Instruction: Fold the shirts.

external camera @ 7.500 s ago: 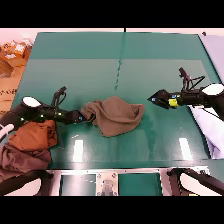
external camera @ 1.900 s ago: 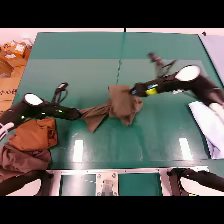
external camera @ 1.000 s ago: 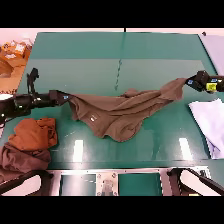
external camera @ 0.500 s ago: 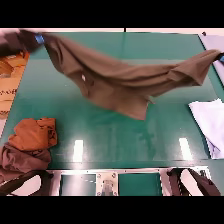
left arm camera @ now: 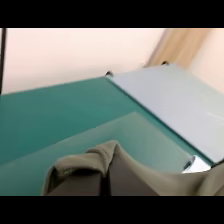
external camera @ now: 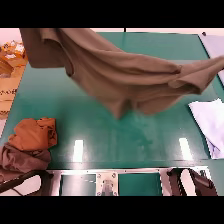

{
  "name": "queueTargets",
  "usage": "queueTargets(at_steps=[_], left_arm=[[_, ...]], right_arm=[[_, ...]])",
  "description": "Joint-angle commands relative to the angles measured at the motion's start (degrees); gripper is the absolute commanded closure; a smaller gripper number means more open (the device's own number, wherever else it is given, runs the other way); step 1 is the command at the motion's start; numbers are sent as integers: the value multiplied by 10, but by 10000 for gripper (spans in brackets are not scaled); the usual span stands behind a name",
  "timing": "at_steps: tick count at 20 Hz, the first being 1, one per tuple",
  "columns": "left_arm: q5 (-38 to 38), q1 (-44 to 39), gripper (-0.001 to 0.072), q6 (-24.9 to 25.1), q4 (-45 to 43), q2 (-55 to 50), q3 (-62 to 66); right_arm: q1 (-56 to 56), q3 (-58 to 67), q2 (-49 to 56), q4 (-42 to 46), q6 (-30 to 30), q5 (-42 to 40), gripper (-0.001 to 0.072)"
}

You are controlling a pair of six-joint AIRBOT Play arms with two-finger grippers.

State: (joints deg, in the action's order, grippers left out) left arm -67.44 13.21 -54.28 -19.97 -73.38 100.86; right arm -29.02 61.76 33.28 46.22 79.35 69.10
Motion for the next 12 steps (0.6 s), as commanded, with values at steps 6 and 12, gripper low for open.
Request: queueTargets(at_steps=[6, 12], left_arm=[[85, -118, 680, 18, -37, -270, 8], [83, -166, 115, -40, -77, -360, 12]], right_arm=[[0, -305, 148, -93, -101, -187, 692], [-9, -270, 339, -121, -156, -200, 542]])
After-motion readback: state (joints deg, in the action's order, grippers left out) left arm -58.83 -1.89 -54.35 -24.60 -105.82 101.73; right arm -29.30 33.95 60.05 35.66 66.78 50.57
